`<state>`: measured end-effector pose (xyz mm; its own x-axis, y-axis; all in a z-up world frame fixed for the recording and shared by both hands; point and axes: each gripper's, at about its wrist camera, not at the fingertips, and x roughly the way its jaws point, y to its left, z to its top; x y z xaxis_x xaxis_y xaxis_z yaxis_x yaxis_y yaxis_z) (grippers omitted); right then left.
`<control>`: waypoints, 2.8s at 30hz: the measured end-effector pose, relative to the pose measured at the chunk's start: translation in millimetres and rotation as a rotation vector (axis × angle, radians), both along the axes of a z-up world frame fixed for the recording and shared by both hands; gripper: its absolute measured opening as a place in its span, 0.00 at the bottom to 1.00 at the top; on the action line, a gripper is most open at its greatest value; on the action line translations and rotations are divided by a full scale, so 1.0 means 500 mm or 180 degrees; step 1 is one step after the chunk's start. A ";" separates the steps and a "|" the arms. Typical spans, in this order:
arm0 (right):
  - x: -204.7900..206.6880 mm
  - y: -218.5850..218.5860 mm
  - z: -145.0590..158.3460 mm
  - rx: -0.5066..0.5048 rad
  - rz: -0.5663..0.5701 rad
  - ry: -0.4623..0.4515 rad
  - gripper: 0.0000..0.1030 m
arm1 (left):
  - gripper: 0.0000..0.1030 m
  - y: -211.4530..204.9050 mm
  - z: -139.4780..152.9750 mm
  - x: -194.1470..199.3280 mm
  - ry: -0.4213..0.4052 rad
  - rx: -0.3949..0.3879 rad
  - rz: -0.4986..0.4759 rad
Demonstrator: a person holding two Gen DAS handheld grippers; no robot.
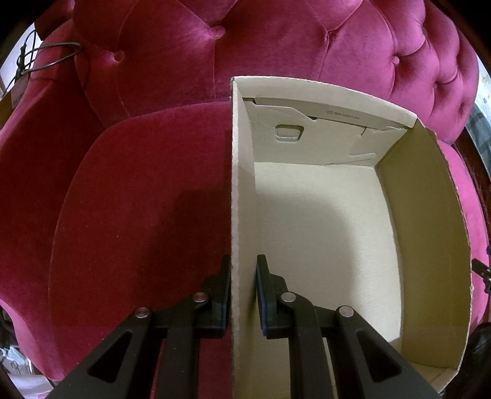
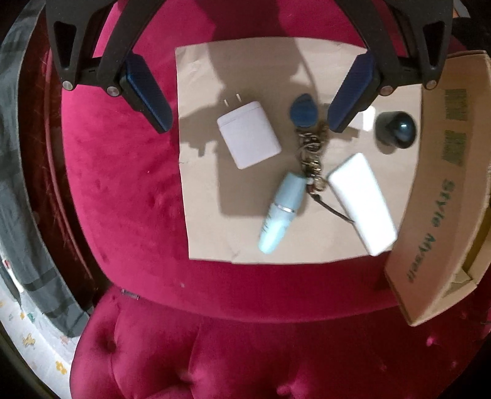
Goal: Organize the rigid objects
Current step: 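Grasp the large white charger with the right gripper, then lift the white charger with the right gripper and carry it into the box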
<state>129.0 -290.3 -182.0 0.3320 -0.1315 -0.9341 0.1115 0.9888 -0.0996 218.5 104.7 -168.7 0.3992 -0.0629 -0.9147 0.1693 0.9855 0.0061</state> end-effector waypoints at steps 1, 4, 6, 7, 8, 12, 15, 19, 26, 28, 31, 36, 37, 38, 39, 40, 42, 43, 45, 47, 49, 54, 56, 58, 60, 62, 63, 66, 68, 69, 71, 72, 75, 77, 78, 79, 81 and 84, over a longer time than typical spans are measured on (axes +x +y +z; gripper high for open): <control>0.004 -0.009 -0.012 0.0034 -0.0018 0.0033 1.00 | 0.15 -0.002 -0.001 0.000 -0.0001 0.0005 -0.0002; 0.010 -0.028 -0.040 0.0086 -0.0047 0.0057 1.00 | 0.15 -0.002 0.000 0.000 0.0005 -0.0019 0.0024; 0.013 -0.040 -0.052 0.0141 -0.0077 0.0054 1.00 | 0.15 0.000 0.001 0.001 0.0006 -0.0036 0.0031; 0.014 -0.042 -0.056 0.0160 -0.0086 0.0059 1.00 | 0.15 0.001 0.001 0.000 0.0008 -0.0049 0.0037; 0.015 -0.046 -0.061 0.0168 -0.0094 0.0056 1.00 | 0.15 0.002 0.001 0.001 0.0009 -0.0058 0.0042; 0.023 -0.058 -0.078 0.0211 -0.0082 0.0085 1.00 | 0.15 0.002 0.001 0.002 0.0006 -0.0053 0.0046; 0.026 -0.065 -0.081 0.0287 -0.0082 0.0087 0.95 | 0.15 0.003 0.000 0.002 0.0003 -0.0050 0.0048; 0.037 -0.065 -0.080 0.0330 -0.0027 0.0116 0.80 | 0.15 0.004 0.000 0.000 0.0004 -0.0052 0.0054; 0.043 -0.057 -0.090 0.0373 0.0036 0.0257 0.47 | 0.15 0.006 0.000 0.000 0.0013 -0.0072 0.0074; 0.046 -0.057 -0.090 0.0353 -0.0031 0.0261 0.47 | 0.15 0.006 0.000 -0.001 0.0007 -0.0063 0.0068; 0.044 -0.059 -0.080 0.0333 -0.0091 0.0252 0.47 | 0.15 0.006 0.000 -0.001 0.0003 -0.0047 0.0059; 0.036 -0.064 -0.064 0.0319 -0.0173 0.0214 0.47 | 0.15 0.005 -0.001 0.000 0.0013 -0.0039 0.0058; 0.027 -0.062 -0.053 0.0315 -0.0180 0.0210 0.47 | 0.15 0.006 -0.001 0.000 0.0017 -0.0047 0.0068; 0.028 -0.059 -0.048 0.0298 -0.0184 0.0204 0.47 | 0.15 0.006 0.000 0.001 0.0019 -0.0050 0.0069; 0.029 -0.057 -0.041 0.0292 -0.0185 0.0196 0.47 | 0.15 0.006 0.000 0.001 0.0021 -0.0054 0.0073; 0.029 -0.054 -0.033 0.0290 -0.0189 0.0184 0.47 | 0.15 0.006 0.000 0.001 0.0019 -0.0053 0.0072; 0.030 -0.048 -0.018 0.0265 -0.0195 0.0166 0.47 | 0.15 0.005 0.000 0.001 0.0007 -0.0049 0.0066; 0.030 -0.044 -0.016 0.0262 -0.0197 0.0157 0.47 | 0.15 0.006 0.000 0.000 0.0001 -0.0052 0.0067; 0.032 -0.034 -0.003 0.0238 -0.0198 0.0144 0.47 | 0.15 0.007 -0.001 -0.002 -0.0003 -0.0060 0.0072; 0.029 -0.027 0.008 0.0240 -0.0194 0.0132 0.47 | 0.15 0.007 -0.001 -0.003 0.0002 -0.0059 0.0071; 0.028 -0.018 0.020 0.0222 -0.0195 0.0117 0.47 | 0.15 0.006 -0.001 -0.002 0.0010 -0.0053 0.0065; 0.024 0.007 0.035 0.0206 -0.0181 0.0083 0.47 | 0.15 0.005 0.001 0.001 0.0029 -0.0039 0.0049; 0.023 0.013 0.043 0.0179 -0.0165 0.0075 0.47 | 0.15 0.004 0.001 0.003 0.0036 -0.0035 0.0041; 0.023 0.022 0.054 0.0186 -0.0164 0.0071 0.47 | 0.15 0.004 0.001 0.004 0.0043 -0.0039 0.0043; 0.021 0.029 0.064 0.0175 -0.0156 0.0061 0.47 | 0.15 0.002 0.002 0.005 0.0048 -0.0034 0.0042; 0.025 0.035 0.072 0.0163 -0.0142 0.0051 0.47 | 0.15 0.001 0.002 0.006 0.0045 -0.0027 0.0042; 0.025 0.041 0.078 0.0159 -0.0125 0.0043 0.47 | 0.15 0.001 0.002 0.007 0.0045 -0.0026 0.0043; 0.025 0.055 0.093 0.0139 -0.0099 0.0036 0.47 | 0.15 0.001 0.002 0.007 0.0045 -0.0025 0.0040; 0.027 0.064 0.102 0.0125 -0.0083 0.0038 0.47 | 0.15 0.001 0.002 0.007 0.0045 -0.0029 0.0042; 0.027 0.070 0.108 0.0114 -0.0066 0.0038 0.47 | 0.15 0.001 0.002 0.007 0.0046 -0.0031 0.0042; 0.029 0.080 0.116 0.0103 -0.0053 0.0040 0.47 | 0.15 0.002 0.001 0.008 0.0050 -0.0031 0.0043; 0.030 0.083 0.120 0.0100 -0.0051 0.0039 0.47 | 0.15 0.002 0.001 0.008 0.0048 -0.0027 0.0041; 0.033 0.099 0.136 0.0104 -0.0019 0.0023 0.47 | 0.15 0.001 0.000 0.008 0.0056 -0.0020 0.0041; 0.036 0.111 0.147 0.0114 0.0012 0.0007 0.47 | 0.15 0.001 -0.001 0.008 0.0059 -0.0028 0.0050; 0.037 0.114 0.151 0.0113 0.0024 0.0001 0.47 | 0.15 0.001 -0.001 0.009 0.0060 -0.0025 0.0049; 0.038 0.123 0.159 0.0098 0.0052 -0.0014 0.47 | 0.15 -0.001 0.000 0.008 0.0059 -0.0023 0.0047; 0.040 0.134 0.167 0.0112 0.0082 -0.0028 0.47 | 0.15 -0.001 0.000 0.007 0.0058 -0.0020 0.0043; 0.045 0.152 0.179 0.0133 0.0126 -0.0044 0.47 | 0.15 -0.002 -0.001 0.006 0.0059 -0.0023 0.0047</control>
<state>151.3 -214.5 -92.3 0.3492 -0.0790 -0.9337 0.0734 0.9957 -0.0568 221.7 103.8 -169.1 0.3832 -0.0639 -0.9215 0.1548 0.9879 -0.0041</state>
